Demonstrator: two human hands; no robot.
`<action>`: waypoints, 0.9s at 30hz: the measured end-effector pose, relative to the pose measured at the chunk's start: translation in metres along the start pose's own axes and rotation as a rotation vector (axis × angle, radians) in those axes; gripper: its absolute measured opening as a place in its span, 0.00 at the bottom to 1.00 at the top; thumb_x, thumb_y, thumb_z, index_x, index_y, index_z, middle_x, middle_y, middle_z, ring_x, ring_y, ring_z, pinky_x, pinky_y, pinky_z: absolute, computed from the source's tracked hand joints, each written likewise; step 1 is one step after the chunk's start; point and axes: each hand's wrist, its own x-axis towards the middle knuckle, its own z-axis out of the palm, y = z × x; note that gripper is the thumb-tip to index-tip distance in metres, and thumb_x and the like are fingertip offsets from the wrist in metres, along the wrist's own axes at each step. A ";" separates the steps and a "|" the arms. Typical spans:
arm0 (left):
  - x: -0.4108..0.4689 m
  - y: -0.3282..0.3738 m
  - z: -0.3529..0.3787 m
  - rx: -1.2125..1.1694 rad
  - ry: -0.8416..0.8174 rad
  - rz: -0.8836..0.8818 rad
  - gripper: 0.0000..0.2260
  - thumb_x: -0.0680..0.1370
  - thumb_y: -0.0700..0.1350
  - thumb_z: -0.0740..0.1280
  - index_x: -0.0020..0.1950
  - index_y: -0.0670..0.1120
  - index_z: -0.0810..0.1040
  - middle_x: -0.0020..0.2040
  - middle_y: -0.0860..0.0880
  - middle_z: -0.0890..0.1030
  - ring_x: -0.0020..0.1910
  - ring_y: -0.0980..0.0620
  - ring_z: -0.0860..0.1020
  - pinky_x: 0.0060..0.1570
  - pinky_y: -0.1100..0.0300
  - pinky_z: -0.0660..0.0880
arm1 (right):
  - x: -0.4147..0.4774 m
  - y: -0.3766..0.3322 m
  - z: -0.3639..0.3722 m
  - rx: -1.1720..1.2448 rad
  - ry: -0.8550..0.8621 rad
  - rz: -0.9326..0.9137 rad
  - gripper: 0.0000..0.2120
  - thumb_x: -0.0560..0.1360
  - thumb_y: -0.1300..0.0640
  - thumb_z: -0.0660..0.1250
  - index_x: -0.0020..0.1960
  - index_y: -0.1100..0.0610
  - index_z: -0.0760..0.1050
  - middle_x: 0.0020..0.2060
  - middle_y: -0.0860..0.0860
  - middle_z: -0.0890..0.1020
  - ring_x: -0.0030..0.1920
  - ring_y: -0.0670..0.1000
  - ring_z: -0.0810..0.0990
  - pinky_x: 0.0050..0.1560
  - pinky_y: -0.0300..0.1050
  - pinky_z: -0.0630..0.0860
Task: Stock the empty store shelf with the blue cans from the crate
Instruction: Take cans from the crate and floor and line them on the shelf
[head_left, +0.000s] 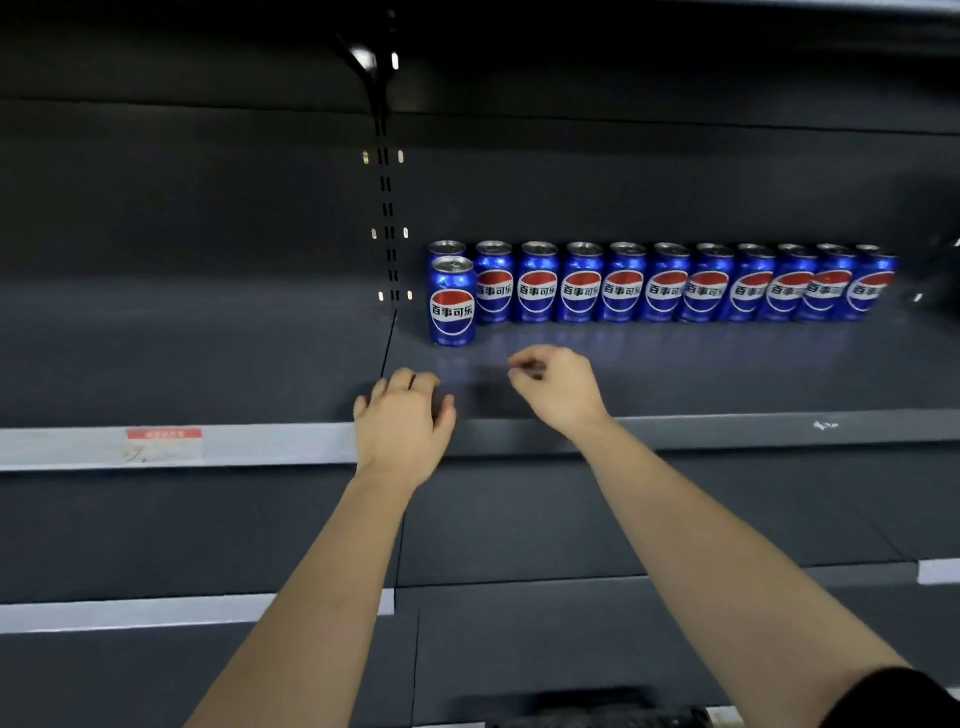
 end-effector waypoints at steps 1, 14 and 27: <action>-0.008 0.009 -0.001 -0.006 0.033 0.017 0.14 0.79 0.53 0.59 0.60 0.48 0.76 0.58 0.48 0.76 0.57 0.45 0.73 0.55 0.50 0.66 | -0.008 0.004 -0.007 0.016 0.023 -0.004 0.10 0.75 0.56 0.69 0.55 0.54 0.81 0.50 0.48 0.85 0.51 0.47 0.82 0.57 0.42 0.77; -0.115 0.161 0.041 -0.117 0.074 0.179 0.14 0.77 0.51 0.63 0.58 0.46 0.78 0.58 0.48 0.76 0.58 0.45 0.71 0.57 0.49 0.63 | -0.130 0.125 -0.124 0.046 0.170 -0.035 0.11 0.76 0.57 0.67 0.56 0.55 0.82 0.47 0.48 0.85 0.47 0.44 0.81 0.52 0.34 0.74; -0.288 0.266 0.146 -0.024 -0.341 -0.031 0.17 0.79 0.53 0.59 0.66 0.49 0.72 0.62 0.48 0.75 0.61 0.46 0.72 0.60 0.51 0.63 | -0.267 0.328 -0.168 -0.064 -0.277 0.308 0.19 0.74 0.59 0.68 0.65 0.56 0.76 0.57 0.53 0.82 0.55 0.53 0.81 0.62 0.49 0.75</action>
